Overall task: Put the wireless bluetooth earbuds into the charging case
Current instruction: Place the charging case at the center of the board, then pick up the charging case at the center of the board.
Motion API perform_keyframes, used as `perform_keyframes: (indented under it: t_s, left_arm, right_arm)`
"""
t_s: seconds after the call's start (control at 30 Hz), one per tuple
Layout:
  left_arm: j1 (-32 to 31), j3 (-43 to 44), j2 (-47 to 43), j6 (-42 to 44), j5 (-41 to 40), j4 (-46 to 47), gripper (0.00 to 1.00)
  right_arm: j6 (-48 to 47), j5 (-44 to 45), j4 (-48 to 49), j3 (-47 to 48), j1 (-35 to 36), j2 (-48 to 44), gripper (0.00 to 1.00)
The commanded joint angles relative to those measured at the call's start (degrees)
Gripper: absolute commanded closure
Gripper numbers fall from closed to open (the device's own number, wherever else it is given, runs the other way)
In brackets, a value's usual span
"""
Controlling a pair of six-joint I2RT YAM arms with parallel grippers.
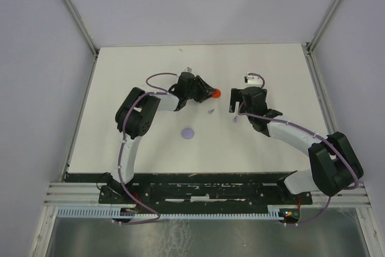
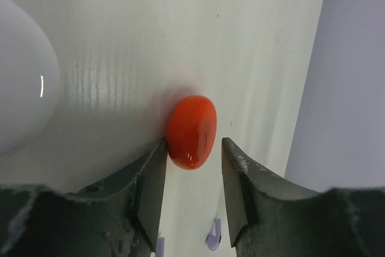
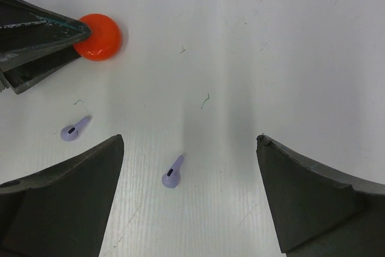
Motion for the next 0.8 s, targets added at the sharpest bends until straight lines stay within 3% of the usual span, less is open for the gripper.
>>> perform_keyframes:
  t_s: [0.0, 0.2, 0.5, 0.77]
  left_arm:
    - [1.1, 0.9, -2.0, 4.1, -2.1, -2.3, 0.48]
    - [2.4, -3.3, -7.0, 5.0, -3.5, -2.5, 0.42]
    - [2.9, -16.6, -23.3, 8.3, -6.8, -2.1, 0.45]
    - [2.6, -30.4, -37.9, 11.7, -8.8, -4.4, 0.49]
  right_arm:
    - [0.2, -1.6, -1.3, 3.6, -0.4, 0.9, 0.01]
    - [-0.3, -3.2, -6.3, 6.5, -0.5, 2.9, 0.01]
    - [-0.1, -9.1, -18.5, 13.3, -0.7, 10.0, 0.01]
    - [-0.6, -14.8, -15.5, 10.6, -0.3, 9.2, 0.08]
